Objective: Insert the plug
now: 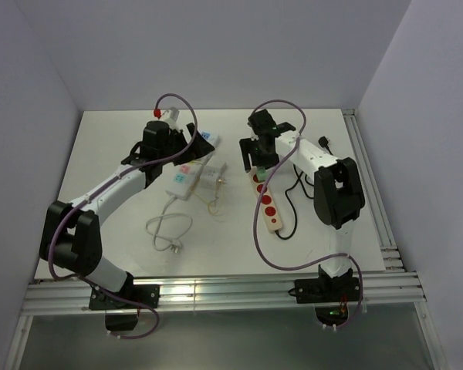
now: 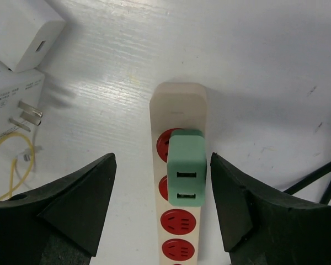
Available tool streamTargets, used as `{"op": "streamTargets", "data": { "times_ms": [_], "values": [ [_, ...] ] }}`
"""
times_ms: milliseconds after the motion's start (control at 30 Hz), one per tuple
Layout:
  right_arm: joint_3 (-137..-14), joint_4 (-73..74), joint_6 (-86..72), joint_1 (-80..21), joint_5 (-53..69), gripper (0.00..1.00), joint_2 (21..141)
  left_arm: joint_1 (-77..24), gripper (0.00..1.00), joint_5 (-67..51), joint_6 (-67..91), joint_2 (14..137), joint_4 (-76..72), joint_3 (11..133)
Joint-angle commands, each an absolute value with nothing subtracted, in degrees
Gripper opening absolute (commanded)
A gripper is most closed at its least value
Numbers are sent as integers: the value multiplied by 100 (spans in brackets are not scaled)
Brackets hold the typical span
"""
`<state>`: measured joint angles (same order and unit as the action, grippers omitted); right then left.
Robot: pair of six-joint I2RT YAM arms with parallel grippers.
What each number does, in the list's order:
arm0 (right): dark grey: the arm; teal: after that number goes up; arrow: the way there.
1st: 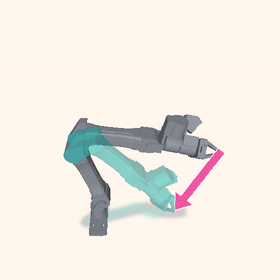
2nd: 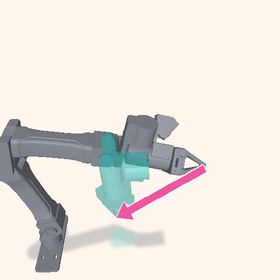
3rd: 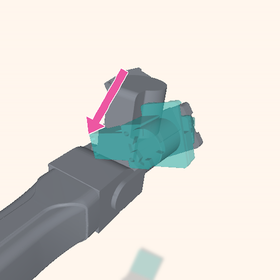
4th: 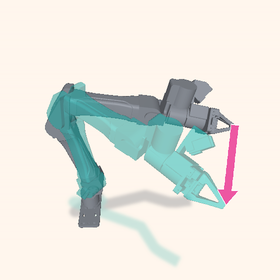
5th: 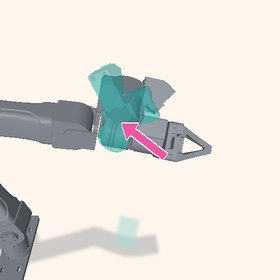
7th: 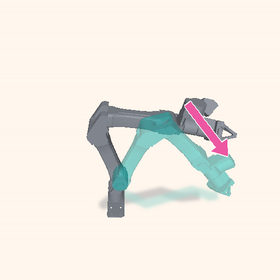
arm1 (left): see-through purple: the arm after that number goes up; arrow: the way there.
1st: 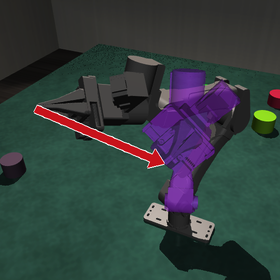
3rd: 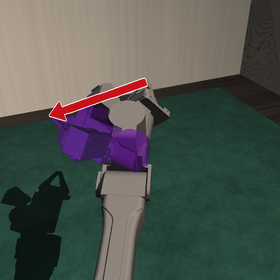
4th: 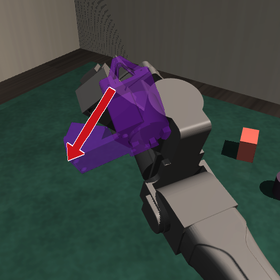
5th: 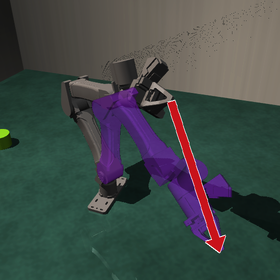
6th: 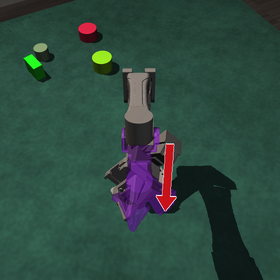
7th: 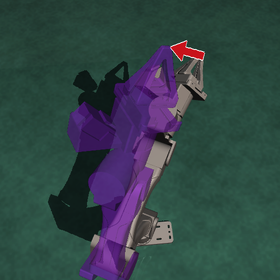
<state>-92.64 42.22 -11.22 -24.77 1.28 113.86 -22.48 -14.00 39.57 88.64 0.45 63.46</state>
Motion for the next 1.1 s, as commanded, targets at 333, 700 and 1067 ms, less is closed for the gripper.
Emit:
{"op": "streamTargets", "data": {
  "times_ms": [333,700,1067],
  "values": [
    [-8104,3165,-1248,-2821,9,74,9432,-1574,100,-914,3648,9149,677,6697],
    [-7137,2241,-1318,-2997,123,66,8816,-300,99,-2161,3788,10290,62,6917],
    [-7049,2127,-1301,-3015,211,64,8754,-229,92,-3234,4271,11433,-764,7277]
  ]
}}
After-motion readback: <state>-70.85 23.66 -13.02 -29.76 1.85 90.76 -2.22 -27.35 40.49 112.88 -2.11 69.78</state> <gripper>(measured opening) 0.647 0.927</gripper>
